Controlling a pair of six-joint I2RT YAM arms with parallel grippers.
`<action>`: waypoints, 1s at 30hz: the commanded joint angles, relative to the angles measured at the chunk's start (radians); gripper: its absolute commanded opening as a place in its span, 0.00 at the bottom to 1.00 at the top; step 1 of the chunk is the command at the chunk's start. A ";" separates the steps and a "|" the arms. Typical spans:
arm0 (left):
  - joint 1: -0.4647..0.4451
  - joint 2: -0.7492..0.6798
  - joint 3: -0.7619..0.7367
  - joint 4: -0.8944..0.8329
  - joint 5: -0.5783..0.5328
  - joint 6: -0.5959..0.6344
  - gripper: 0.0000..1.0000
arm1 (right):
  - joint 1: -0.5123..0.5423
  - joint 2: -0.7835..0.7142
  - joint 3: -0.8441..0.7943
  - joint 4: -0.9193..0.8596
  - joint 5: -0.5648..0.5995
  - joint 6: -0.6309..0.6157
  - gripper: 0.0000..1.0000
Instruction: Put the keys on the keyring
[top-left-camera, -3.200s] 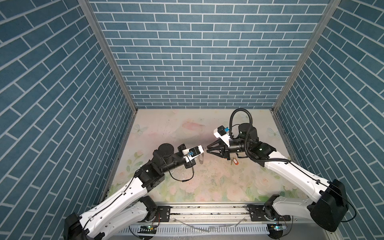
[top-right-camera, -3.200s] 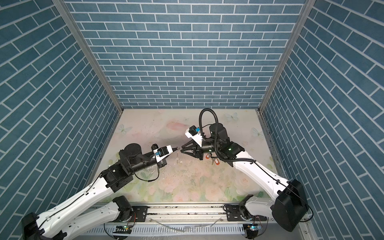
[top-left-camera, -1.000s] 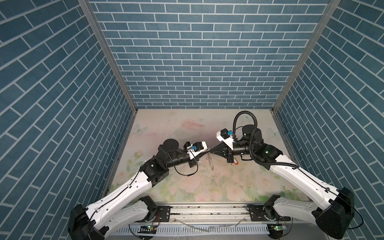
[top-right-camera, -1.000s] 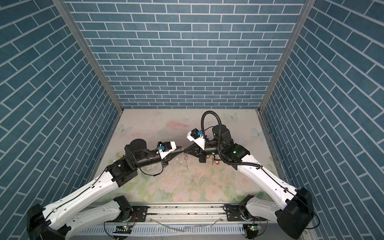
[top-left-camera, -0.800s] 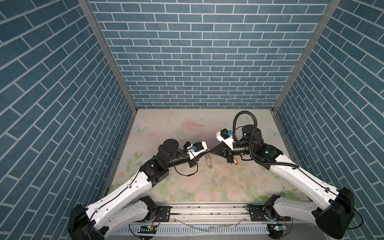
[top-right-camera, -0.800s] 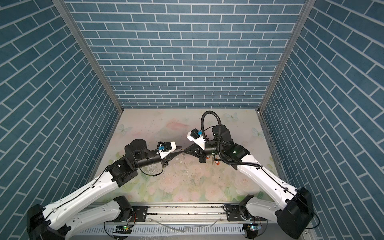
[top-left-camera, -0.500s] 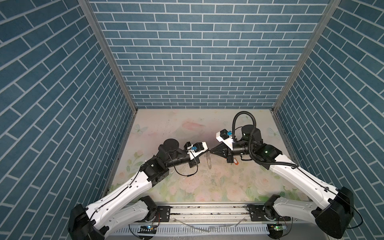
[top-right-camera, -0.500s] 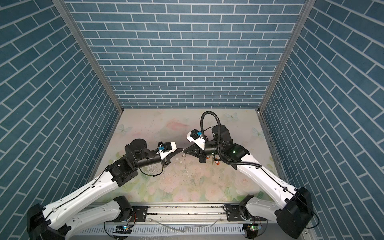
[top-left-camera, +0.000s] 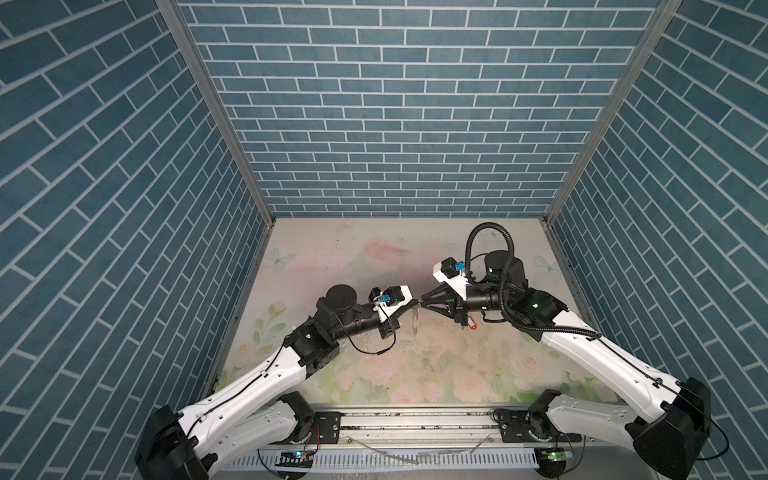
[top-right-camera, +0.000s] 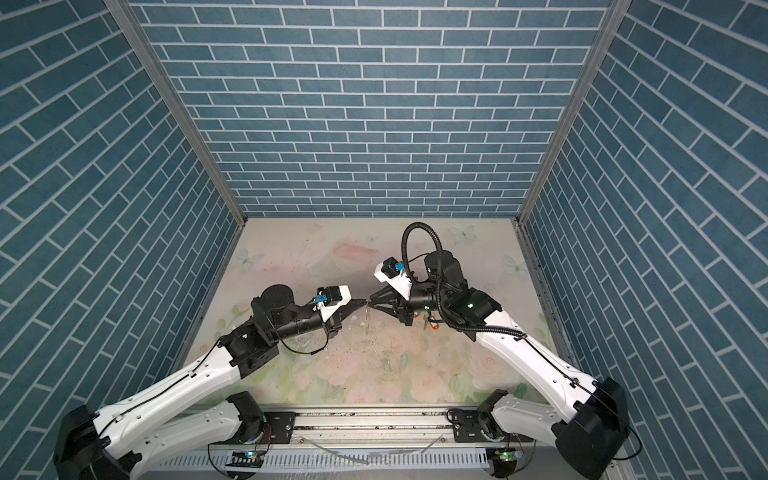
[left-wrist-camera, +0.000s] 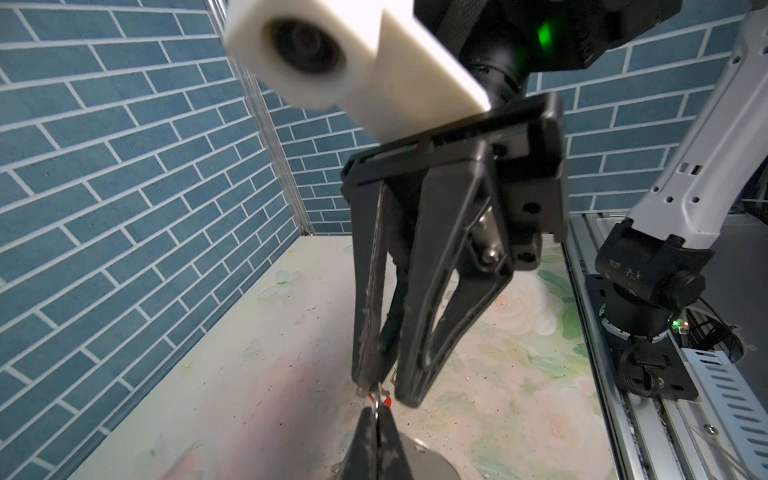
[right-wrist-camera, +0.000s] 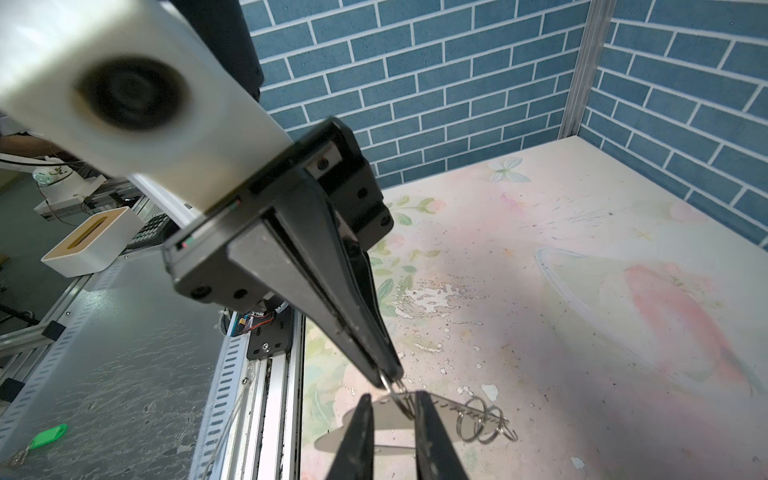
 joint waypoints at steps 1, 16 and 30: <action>0.006 -0.025 -0.055 0.179 -0.023 -0.075 0.00 | 0.006 -0.043 -0.002 0.034 0.003 0.016 0.23; 0.016 -0.040 -0.121 0.360 -0.003 -0.168 0.00 | 0.007 -0.063 -0.046 0.080 0.017 0.042 0.25; 0.050 0.013 -0.146 0.554 0.104 -0.280 0.00 | 0.007 -0.036 -0.036 0.127 -0.024 0.049 0.19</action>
